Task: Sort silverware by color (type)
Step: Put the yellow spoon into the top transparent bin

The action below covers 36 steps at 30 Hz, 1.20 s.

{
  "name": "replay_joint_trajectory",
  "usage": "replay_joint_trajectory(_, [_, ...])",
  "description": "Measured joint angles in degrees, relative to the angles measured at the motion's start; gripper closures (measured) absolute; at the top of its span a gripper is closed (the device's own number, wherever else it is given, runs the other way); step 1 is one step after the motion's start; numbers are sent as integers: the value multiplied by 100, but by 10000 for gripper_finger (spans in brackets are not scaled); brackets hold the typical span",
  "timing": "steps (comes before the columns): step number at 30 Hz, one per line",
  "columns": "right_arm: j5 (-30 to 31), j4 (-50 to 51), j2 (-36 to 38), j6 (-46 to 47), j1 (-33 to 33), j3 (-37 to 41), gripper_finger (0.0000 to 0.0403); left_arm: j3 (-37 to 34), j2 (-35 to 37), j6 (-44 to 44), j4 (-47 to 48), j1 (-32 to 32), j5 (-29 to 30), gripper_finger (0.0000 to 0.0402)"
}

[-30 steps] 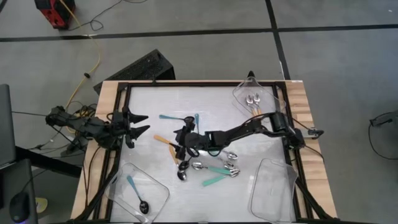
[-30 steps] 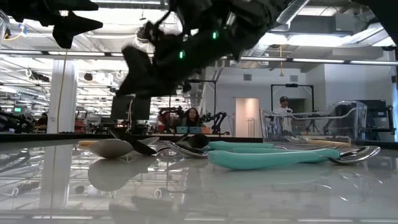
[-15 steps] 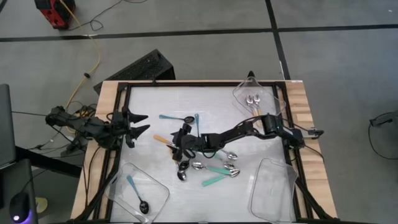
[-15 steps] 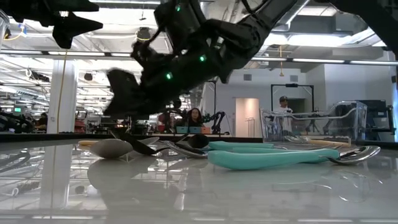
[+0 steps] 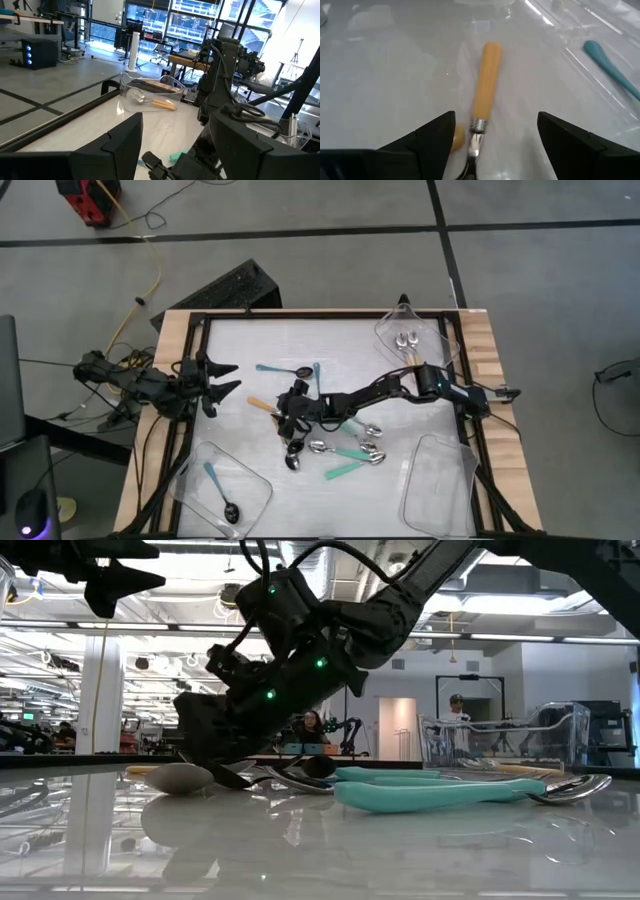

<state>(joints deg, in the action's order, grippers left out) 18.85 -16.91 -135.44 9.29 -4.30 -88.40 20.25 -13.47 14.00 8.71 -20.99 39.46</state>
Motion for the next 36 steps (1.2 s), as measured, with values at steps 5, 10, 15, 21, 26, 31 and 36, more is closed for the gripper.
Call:
replay_joint_trajectory(5, [-115,206,6,148,34,-4,95,0,0,2,0,2,0,185])
replay_joint_trajectory(10, [-97,275,17,147,48,-4,104,0,0,4,-1,2,1,185])
replay_joint_trajectory(15, [-96,381,17,430,92,-4,110,0,0,6,-3,1,3,185])
replay_joint_trajectory(21, [-54,432,17,441,156,-4,110,0,0,33,-20,0,3,185])
replay_joint_trajectory(26, [-72,359,17,438,167,-4,110,0,0,31,-61,1,38,185])
replay_joint_trajectory(31, [-230,117,31,164,85,9,111,0,0,28,-57,0,174,185])
replay_joint_trajectory(36, [-349,134,31,-40,-17,-28,102,0,0,26,-60,2,175,185])
